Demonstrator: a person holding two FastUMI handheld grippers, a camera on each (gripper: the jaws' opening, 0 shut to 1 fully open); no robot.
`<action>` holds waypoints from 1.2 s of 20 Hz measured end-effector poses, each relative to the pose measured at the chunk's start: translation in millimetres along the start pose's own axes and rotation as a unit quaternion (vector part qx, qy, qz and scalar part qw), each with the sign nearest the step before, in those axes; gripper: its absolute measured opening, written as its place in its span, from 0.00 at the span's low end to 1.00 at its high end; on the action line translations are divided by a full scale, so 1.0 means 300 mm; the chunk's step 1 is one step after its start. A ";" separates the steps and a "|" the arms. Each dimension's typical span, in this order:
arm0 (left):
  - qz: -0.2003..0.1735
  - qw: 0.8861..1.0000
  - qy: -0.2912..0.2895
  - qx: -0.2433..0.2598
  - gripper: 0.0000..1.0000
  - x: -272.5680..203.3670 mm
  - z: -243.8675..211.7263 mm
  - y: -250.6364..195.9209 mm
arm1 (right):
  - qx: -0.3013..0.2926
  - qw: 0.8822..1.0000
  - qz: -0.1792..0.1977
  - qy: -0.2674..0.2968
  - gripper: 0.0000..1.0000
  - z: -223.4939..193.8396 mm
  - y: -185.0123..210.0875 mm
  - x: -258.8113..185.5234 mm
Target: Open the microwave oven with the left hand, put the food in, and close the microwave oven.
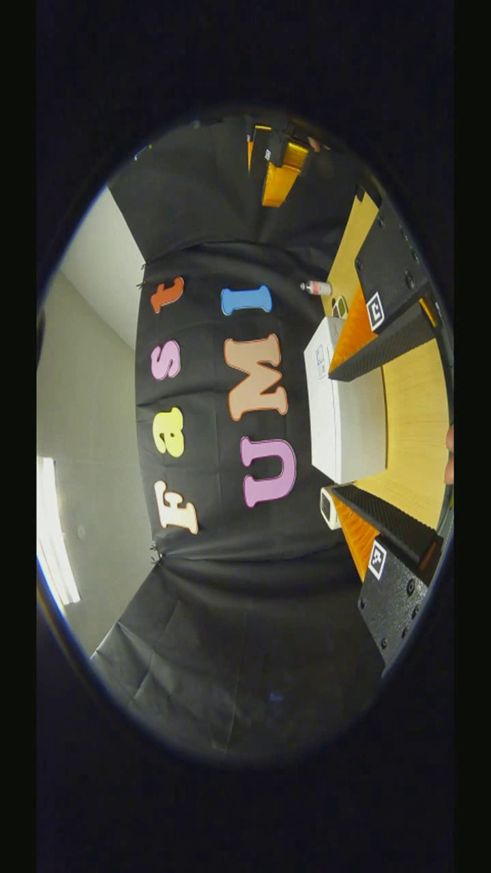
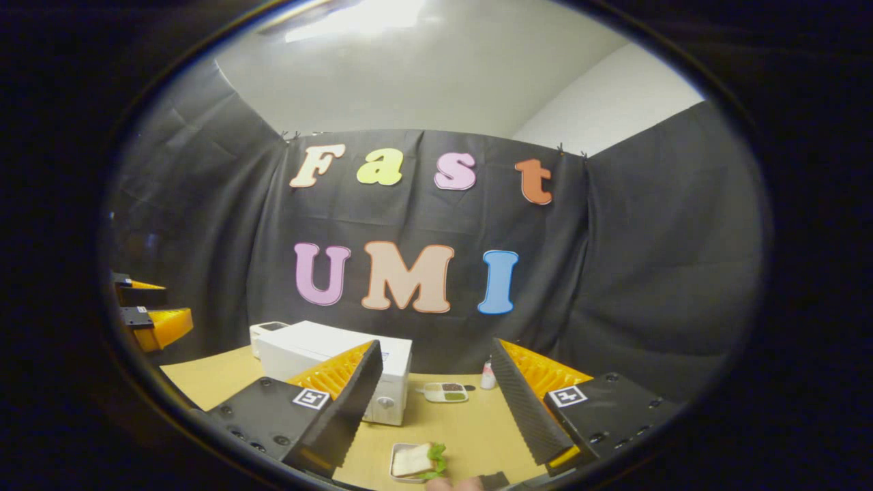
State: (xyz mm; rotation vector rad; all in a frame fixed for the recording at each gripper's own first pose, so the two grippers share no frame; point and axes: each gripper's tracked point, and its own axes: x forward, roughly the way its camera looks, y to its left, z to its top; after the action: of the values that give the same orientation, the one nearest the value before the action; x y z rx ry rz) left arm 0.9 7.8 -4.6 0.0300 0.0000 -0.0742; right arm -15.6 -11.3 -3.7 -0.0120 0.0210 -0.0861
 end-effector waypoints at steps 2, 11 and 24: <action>-0.002 1.000 0.004 0.000 0.95 0.013 -0.019 0.025 | -0.005 1.000 -0.005 -0.010 0.96 0.015 0.017 -0.002; 0.002 1.000 0.002 -0.003 0.96 0.023 -0.029 0.023 | -0.005 1.000 -0.005 -0.012 0.97 0.007 0.016 -0.017; -0.033 0.998 0.036 -0.049 0.96 0.338 -0.307 -0.264 | 0.013 0.999 0.037 0.021 0.97 -0.161 -0.055 0.178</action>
State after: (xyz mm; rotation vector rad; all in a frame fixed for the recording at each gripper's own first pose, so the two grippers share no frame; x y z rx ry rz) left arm 96.3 -75.8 -99.1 -0.0649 0.0776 -0.1389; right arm 35.2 -32.8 -52.8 0.0170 0.0613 -0.0134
